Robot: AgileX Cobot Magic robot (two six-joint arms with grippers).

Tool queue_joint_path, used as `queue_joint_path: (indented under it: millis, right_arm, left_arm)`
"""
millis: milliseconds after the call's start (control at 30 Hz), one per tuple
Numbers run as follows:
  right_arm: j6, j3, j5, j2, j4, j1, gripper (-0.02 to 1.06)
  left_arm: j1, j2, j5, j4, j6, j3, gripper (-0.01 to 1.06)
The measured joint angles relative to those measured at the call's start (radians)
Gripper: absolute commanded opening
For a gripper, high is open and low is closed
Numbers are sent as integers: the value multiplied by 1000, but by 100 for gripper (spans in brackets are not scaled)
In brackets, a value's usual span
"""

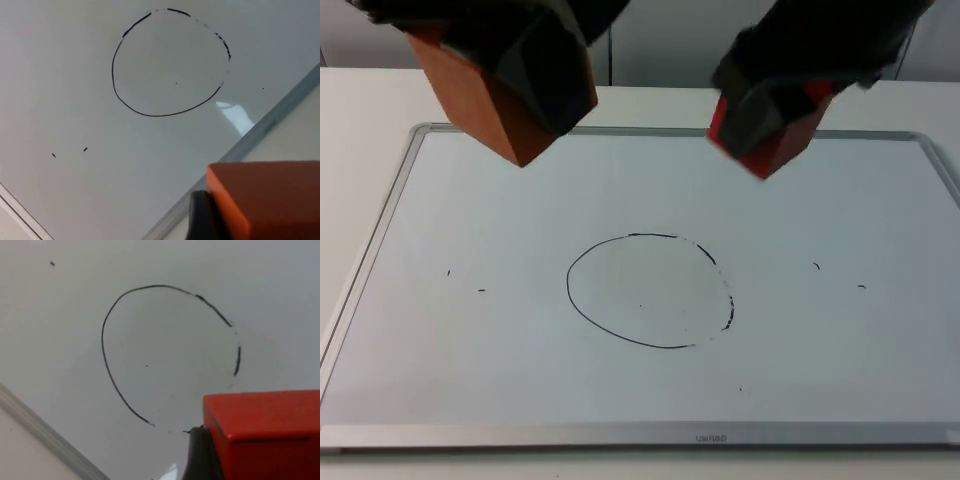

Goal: Pick up one cube with the left hand and another cube with the right hand. First place the cube in the right hand at the target position, then stack the cube in the left hand on top.

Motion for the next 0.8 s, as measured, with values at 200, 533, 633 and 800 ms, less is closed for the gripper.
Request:
queue_joint_path:
  millis: [200,533,633,800]
  right_arm:
    - [30,0,-57,139,-2,60,0]
    - [91,0,-162,273,-15,95,0]
    - [98,-2,-177,291,-15,95,0]
    - [154,-2,-219,328,-68,95,0]
  left_arm:
    - [-8,0,0,29,-14,0,0]
    - [-8,0,0,35,-18,0,0]
    - [-8,0,0,36,-18,0,0]
    - [-8,0,-2,34,-15,0,0]
